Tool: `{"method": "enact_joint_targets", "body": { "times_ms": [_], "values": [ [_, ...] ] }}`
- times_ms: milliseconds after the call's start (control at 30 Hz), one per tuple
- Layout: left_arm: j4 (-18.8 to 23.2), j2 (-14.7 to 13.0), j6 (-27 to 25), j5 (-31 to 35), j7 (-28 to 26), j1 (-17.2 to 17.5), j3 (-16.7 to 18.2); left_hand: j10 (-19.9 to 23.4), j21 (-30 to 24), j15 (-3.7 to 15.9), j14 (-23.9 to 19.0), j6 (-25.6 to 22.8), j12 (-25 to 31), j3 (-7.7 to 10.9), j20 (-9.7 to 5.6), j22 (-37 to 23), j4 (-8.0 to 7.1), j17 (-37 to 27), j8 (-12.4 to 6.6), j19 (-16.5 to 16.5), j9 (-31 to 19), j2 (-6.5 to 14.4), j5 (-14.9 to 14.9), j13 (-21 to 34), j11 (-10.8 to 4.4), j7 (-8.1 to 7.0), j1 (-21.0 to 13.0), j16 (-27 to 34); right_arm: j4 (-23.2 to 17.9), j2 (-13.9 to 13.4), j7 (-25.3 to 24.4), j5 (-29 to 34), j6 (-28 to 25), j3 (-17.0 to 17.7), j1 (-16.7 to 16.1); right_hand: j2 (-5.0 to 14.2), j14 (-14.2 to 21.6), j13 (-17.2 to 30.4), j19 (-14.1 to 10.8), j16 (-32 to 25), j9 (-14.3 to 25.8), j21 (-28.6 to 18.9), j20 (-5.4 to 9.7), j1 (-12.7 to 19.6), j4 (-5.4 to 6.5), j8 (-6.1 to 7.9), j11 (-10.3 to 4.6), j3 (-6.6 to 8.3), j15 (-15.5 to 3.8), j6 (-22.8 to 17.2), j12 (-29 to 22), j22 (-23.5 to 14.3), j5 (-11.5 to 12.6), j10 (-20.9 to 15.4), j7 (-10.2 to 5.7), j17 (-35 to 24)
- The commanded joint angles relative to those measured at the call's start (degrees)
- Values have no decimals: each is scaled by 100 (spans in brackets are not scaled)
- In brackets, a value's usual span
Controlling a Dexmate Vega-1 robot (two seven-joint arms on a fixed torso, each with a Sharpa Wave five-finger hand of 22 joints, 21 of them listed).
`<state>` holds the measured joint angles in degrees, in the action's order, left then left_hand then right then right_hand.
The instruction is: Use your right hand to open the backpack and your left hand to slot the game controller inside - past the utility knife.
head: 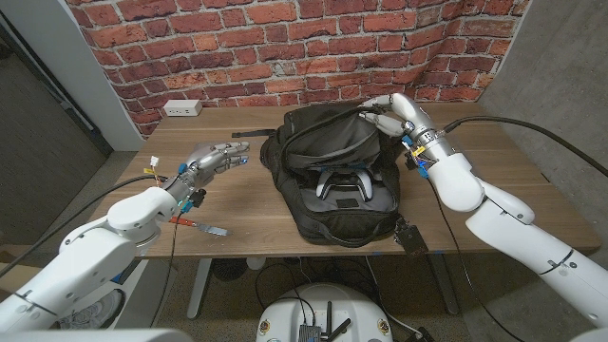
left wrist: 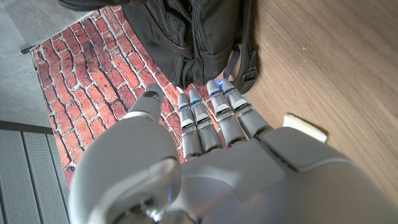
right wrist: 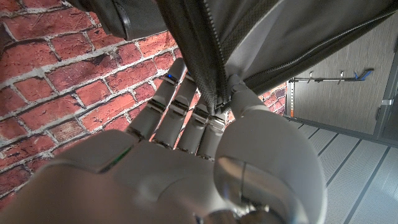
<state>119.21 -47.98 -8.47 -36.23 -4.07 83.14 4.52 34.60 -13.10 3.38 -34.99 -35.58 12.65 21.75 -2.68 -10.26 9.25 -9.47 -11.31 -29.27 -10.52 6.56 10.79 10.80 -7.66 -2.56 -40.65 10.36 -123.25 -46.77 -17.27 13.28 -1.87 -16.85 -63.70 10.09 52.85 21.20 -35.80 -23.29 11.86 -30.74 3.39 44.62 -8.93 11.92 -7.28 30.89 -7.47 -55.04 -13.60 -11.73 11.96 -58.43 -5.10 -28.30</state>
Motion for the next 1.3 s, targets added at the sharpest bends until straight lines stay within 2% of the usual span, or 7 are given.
{"method": "enact_joint_targets", "body": {
  "times_ms": [33,467,900,1300],
  "values": [
    [-330,90,531,131,-311,-260,-247,-20,28,591,67,6,-34,31,-255,-31,-1,-28,0,25,-25,-10,-8,27,-23,-16,47,-19,-42,-67,14,80,59,0,-223,1,-43,31,48,16,31,-39,886,-30,17,22,-28,30,-499,-27,-41,9,21,-43,-25,-13],
    [-411,200,636,252,-717,-386,-473,-61,53,572,128,65,-66,61,-246,-30,14,-26,28,75,-26,-22,-8,29,-25,-30,56,-31,97,-113,12,-151,315,170,-460,-22,-98,81,80,51,33,-55,881,-45,10,31,-59,22,-489,-35,-53,15,17,-36,-55,-15],
    [-632,377,707,327,-1053,-702,-757,-65,57,574,135,78,-75,83,-244,-30,23,-24,33,77,-27,-31,-8,31,-24,-36,59,-25,214,-598,489,-545,727,602,-764,-40,-198,131,155,104,37,-55,864,-71,9,34,-65,7,-485,-27,-37,22,7,37,-58,-15],
    [-743,414,703,386,-1269,-930,-917,-56,57,580,144,74,-78,106,-245,-30,28,-23,31,71,-28,-36,-9,32,-23,-29,64,-21,384,-839,653,-586,1132,930,-1083,-81,-340,175,204,165,40,-64,834,-75,-21,32,-87,-14,-488,0,-25,29,-7,92,-93,-19]
  ]
}}
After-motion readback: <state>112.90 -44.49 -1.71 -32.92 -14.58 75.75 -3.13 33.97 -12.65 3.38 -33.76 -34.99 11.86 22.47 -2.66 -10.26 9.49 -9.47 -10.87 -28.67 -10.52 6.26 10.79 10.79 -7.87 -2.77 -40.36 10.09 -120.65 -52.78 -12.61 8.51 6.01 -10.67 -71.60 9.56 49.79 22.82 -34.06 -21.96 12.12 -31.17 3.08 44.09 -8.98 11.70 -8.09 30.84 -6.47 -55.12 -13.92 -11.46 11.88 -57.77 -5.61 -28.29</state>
